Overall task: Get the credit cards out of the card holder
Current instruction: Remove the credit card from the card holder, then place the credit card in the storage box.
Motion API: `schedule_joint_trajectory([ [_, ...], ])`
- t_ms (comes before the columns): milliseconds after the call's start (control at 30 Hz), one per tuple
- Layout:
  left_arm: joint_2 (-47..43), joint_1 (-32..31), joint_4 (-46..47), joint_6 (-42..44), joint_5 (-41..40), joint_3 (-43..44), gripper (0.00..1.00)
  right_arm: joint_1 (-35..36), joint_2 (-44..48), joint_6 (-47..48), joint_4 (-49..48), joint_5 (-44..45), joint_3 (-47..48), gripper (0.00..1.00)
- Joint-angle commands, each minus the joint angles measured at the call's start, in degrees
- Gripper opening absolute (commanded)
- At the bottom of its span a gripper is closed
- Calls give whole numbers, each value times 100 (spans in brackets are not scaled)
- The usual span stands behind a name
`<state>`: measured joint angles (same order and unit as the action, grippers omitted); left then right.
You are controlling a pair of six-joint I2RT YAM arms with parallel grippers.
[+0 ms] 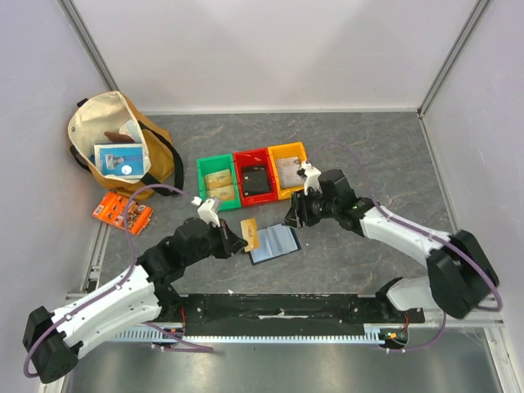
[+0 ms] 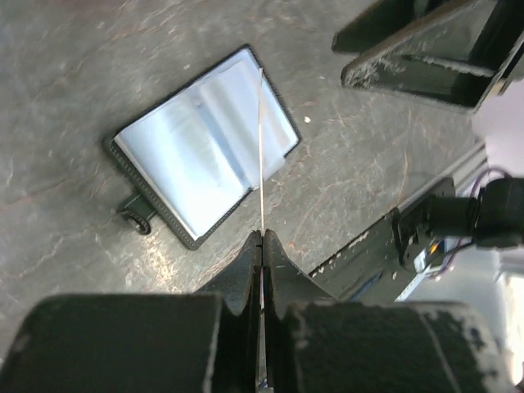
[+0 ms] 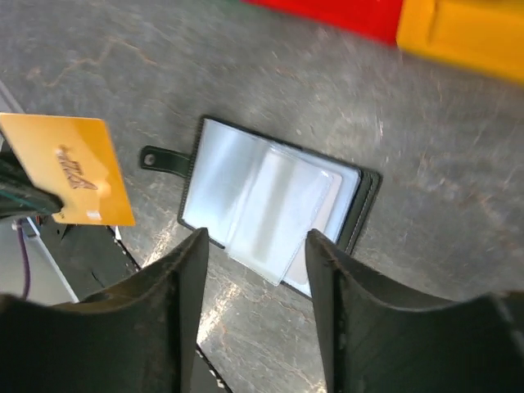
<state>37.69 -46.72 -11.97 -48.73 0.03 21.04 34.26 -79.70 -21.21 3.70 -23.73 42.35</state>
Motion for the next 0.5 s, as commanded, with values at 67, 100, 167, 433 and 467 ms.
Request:
schedule_joint_trajectory([
  [67, 405, 23, -876, 2874, 1120, 1436, 2, 2, 1175, 1294, 640, -702, 537, 71],
  [100, 510, 23, -1095, 3252, 1261, 1682, 2, 10, 1307, 1391, 658, -912, 599, 74],
  [167, 668, 23, -1526, 3894, 1394, 2104, 2, 28, 1553, 1584, 649, -1343, 722, 77],
  [433, 1538, 23, -2669, 5759, 2438, 3555, 2, 291, 1616, 2551, 886, -2197, 1380, 80],
  [467, 1635, 23, -2731, 5874, 2536, 3696, 2, 335, 1546, 2630, 921, -2276, 1468, 80],
])
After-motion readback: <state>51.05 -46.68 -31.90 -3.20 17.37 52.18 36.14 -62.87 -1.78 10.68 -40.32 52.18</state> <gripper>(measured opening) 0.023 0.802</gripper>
